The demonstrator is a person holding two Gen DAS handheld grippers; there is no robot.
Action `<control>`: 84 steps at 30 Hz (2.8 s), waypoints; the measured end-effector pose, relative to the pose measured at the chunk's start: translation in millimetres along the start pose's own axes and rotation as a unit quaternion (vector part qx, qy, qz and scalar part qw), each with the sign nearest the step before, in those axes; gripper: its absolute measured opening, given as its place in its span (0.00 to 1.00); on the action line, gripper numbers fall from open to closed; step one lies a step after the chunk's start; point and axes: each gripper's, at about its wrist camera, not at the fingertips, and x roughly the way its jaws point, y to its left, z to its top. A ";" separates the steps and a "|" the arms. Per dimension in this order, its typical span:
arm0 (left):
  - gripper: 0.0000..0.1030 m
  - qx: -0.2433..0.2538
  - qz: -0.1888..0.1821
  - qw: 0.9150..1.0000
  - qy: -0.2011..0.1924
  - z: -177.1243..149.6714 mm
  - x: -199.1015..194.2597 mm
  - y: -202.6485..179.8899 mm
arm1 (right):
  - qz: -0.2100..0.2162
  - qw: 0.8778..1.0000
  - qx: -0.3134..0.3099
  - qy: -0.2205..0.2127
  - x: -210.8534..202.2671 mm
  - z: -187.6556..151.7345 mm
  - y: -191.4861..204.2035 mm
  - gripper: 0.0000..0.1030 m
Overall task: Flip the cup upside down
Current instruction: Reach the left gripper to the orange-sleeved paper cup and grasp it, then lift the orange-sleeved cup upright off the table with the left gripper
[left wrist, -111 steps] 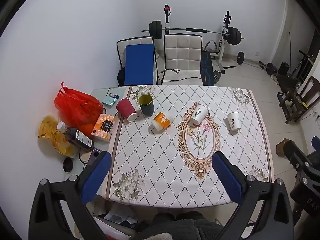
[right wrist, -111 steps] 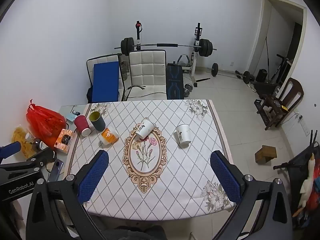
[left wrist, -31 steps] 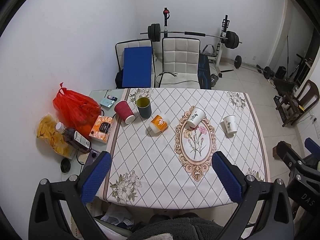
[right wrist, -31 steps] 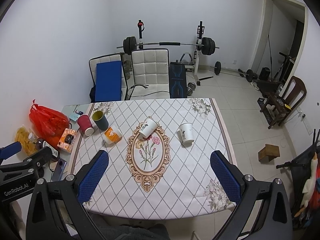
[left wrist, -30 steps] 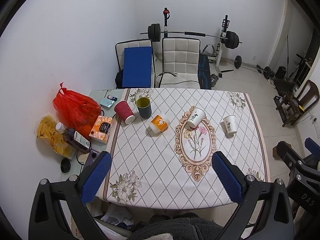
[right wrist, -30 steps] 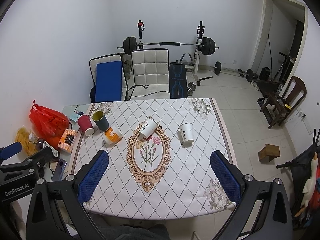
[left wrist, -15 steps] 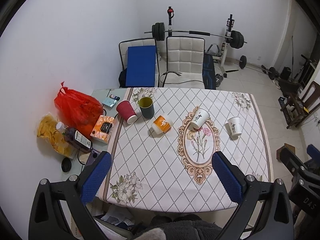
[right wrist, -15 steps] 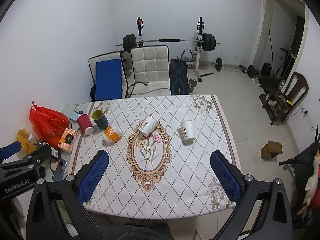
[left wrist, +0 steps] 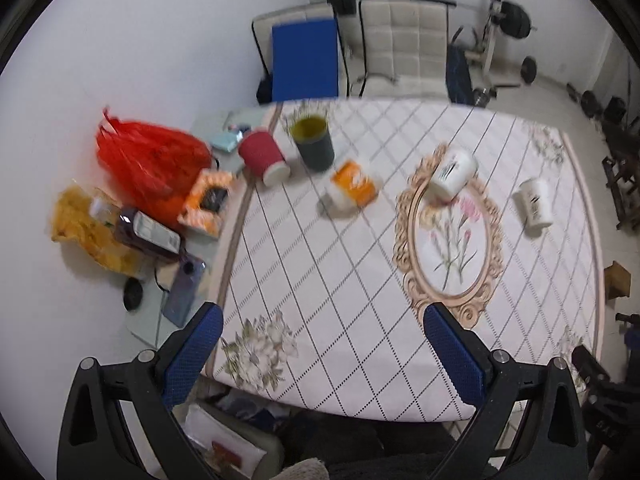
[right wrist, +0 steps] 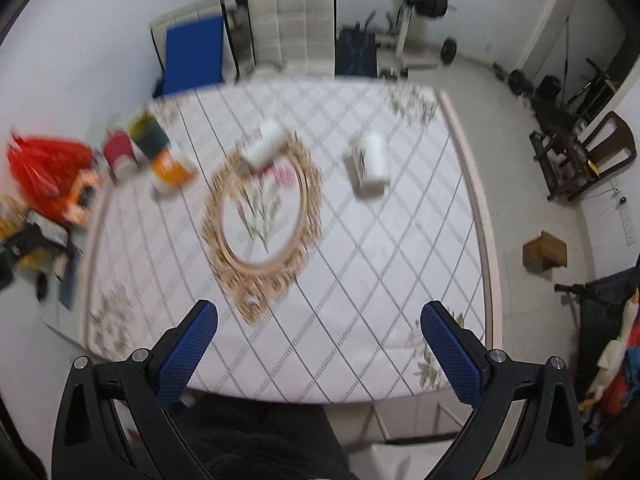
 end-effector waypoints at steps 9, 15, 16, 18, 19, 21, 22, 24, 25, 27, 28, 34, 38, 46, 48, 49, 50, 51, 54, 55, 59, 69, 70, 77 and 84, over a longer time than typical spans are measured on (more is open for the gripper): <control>1.00 0.022 -0.002 0.998 0.054 12.3 79.6 -8.0 | -0.009 0.996 -0.001 0.084 98.2 -5.3 14.6 1.00; 1.00 0.051 -0.010 0.996 0.071 45.4 130.2 -4.6 | -0.012 0.993 0.017 0.119 139.8 11.7 32.1 1.00; 1.00 0.059 -0.009 0.996 0.071 51.6 137.9 -4.6 | -0.013 0.992 0.019 0.124 146.3 14.9 35.2 1.00; 1.00 0.082 -0.007 0.994 0.068 66.7 154.5 -5.4 | -0.018 0.990 0.023 0.135 160.3 22.4 41.4 1.00; 1.00 0.096 -0.004 0.993 0.065 74.4 162.1 -6.3 | -0.021 0.990 0.024 0.139 166.8 26.3 44.3 1.00; 1.00 0.122 -0.001 0.991 0.055 89.6 175.1 -9.4 | -0.026 0.988 0.029 0.148 180.3 34.1 49.7 1.00; 1.00 0.139 0.003 0.989 0.049 97.9 182.3 -11.8 | -0.028 0.987 0.031 0.154 186.4 38.0 52.7 1.00; 1.00 0.170 0.002 0.984 0.043 111.7 194.1 -17.2 | -0.032 0.985 0.036 0.163 196.4 45.7 56.7 1.00; 1.00 0.187 -0.001 0.982 0.042 117.4 199.1 -20.8 | -0.033 0.985 0.038 0.166 201.4 50.7 59.6 1.00; 1.00 0.224 -0.008 0.973 0.045 127.9 210.9 -30.3 | -0.034 0.985 0.039 0.166 208.2 59.7 63.6 1.00; 1.00 0.243 -0.014 0.969 0.048 131.3 216.3 -35.1 | -0.036 0.985 0.039 0.166 210.7 63.7 66.2 1.00; 1.00 0.328 -0.017 0.943 0.057 143.1 240.4 -57.5 | -0.033 0.985 0.039 0.165 215.9 83.6 76.2 1.00; 1.00 0.357 -0.012 0.931 0.070 146.0 256.1 -63.0 | -0.026 0.986 0.040 0.161 213.5 89.6 80.1 1.00; 1.00 0.368 -0.009 0.926 0.083 150.7 280.7 -67.9 | -0.013 0.986 0.042 0.160 212.1 88.1 84.0 1.00; 1.00 0.366 -0.011 0.927 0.085 150.4 284.4 -68.3 | -0.011 0.986 0.043 0.160 212.9 87.1 83.5 1.00; 1.00 0.366 -0.011 0.926 0.087 150.7 287.0 -68.5 | -0.009 0.986 0.044 0.158 212.8 87.0 83.4 1.00; 1.00 0.365 -0.013 0.926 0.089 151.6 289.7 -68.6 | -0.009 0.987 0.044 0.157 212.8 86.9 83.1 1.00; 1.00 0.366 -0.014 0.926 0.091 152.6 292.5 -68.5 | -0.010 0.986 0.043 0.158 212.8 86.8 83.0 1.00; 1.00 0.369 -0.022 0.924 0.099 154.3 301.0 -69.8 | -0.010 0.987 0.046 0.157 213.4 86.8 81.8 1.00; 1.00 0.370 -0.023 0.923 0.103 154.6 304.7 -70.5 | -0.010 0.987 0.046 0.156 213.4 86.8 81.5 1.00; 0.99 0.377 -0.029 0.919 0.113 159.5 322.0 -70.8 | -0.011 0.986 0.050 0.156 212.2 87.0 80.7 1.00; 0.69 0.365 -0.043 0.920 0.135 159.6 343.9 -67.4 | -0.012 0.986 0.061 0.153 207.5 88.8 78.0 1.00; 0.69 0.361 -0.043 0.922 0.135 159.0 343.1 -67.6 | -0.012 0.986 0.062 0.153 207.1 88.9 77.9 1.00; 0.68 0.298 -0.067 0.940 0.152 162.4 345.3 -54.8 | -0.014 0.987 0.067 0.148 209.3 84.0 78.8 1.00; 0.68 0.220 -0.109 0.950 0.192 146.2 338.8 -26.6 | -0.001 0.986 0.088 0.142 219.6 72.2 74.4 1.00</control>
